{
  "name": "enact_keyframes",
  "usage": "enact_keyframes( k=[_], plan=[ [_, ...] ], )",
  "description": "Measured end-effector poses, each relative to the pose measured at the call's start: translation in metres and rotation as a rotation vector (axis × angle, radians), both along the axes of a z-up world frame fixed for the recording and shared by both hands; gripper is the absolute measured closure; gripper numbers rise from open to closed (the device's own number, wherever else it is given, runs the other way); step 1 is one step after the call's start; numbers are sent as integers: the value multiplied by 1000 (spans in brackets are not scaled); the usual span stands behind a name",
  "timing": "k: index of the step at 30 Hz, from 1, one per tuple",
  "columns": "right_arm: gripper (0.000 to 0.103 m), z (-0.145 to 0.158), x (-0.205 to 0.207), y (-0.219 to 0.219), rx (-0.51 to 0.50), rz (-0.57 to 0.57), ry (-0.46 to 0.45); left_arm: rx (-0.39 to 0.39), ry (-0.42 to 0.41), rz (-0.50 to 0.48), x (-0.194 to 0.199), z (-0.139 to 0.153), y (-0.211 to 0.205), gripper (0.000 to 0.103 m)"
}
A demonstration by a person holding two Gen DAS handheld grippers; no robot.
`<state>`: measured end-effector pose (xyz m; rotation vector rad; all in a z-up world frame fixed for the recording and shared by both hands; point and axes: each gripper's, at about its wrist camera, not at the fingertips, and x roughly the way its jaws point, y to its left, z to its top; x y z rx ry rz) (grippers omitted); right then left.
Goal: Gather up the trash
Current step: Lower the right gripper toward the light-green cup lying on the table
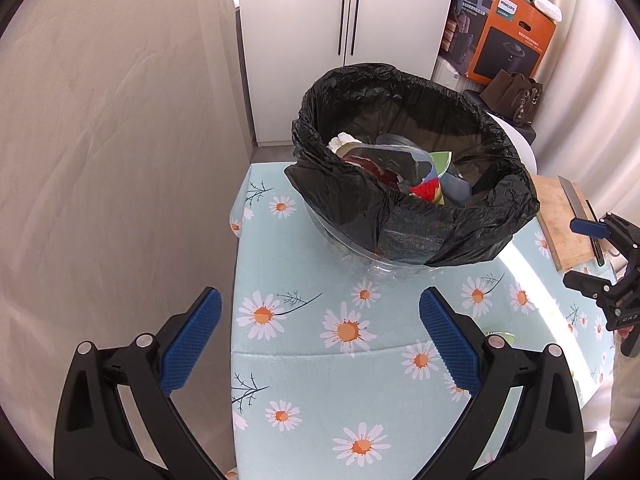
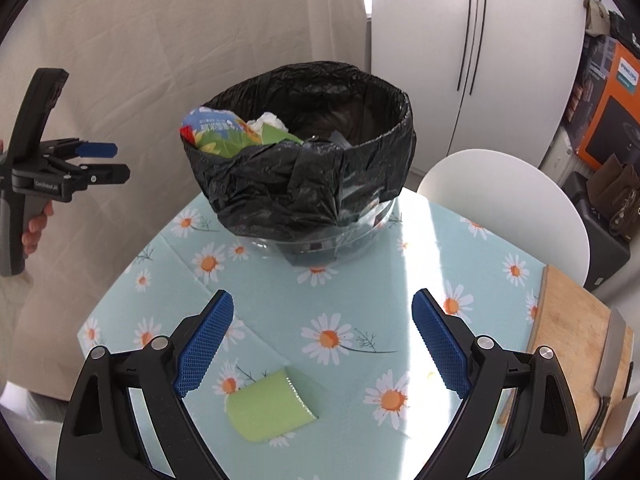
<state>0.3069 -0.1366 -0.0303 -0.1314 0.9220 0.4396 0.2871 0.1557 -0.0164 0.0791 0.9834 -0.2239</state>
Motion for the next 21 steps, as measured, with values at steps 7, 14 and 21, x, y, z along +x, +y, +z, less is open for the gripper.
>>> enact_keyframes(
  k=[7,14,21],
  plan=[
    [18,-44,-8,3,-12,123,125,-11,28,59,-25,-23,7,6],
    [24,-89,-7,4,-3,252,270,-19,62,120,-56,-44,13,6],
    [33,-131,0,-3,90,292,418,-55,90,154,-81,-65,9,6]
  ],
)
